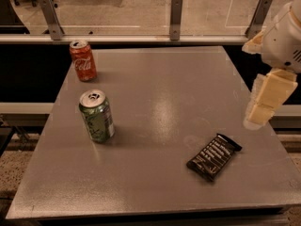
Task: Knock green can over
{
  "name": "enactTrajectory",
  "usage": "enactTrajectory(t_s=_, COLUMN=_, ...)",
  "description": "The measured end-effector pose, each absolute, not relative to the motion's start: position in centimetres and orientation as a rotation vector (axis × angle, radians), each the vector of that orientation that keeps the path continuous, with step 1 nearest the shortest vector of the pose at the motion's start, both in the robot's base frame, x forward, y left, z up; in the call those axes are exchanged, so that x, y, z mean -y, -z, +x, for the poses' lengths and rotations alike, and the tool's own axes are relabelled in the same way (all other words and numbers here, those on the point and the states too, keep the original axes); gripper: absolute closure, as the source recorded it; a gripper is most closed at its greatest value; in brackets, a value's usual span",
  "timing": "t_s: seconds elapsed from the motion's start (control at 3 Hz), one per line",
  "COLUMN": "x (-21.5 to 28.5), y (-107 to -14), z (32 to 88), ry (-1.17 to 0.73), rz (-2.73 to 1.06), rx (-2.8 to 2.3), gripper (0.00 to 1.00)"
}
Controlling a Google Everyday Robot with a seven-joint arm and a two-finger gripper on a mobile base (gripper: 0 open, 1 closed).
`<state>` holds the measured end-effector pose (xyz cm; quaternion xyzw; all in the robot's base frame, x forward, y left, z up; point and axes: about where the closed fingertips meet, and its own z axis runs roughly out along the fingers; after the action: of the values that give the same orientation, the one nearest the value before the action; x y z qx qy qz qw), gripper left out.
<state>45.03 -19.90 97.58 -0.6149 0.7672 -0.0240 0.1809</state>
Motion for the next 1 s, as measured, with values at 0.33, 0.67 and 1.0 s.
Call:
enactTrajectory(t_s=0.33, x=16.6, y=-96.9, z=47.5, ry=0.013, rz=-1.760, rx=-2.060, gripper=0.00)
enactTrajectory(t_s=0.67, x=13.0, y=-96.3, z=49.8, ry=-0.055, rz=-1.773, rx=-1.963, gripper=0.00)
enactTrajectory(t_s=1.0, x=9.2, y=-95.8, z=51.2, ry=-0.155, rz=-1.782, rx=-1.861, gripper=0.00)
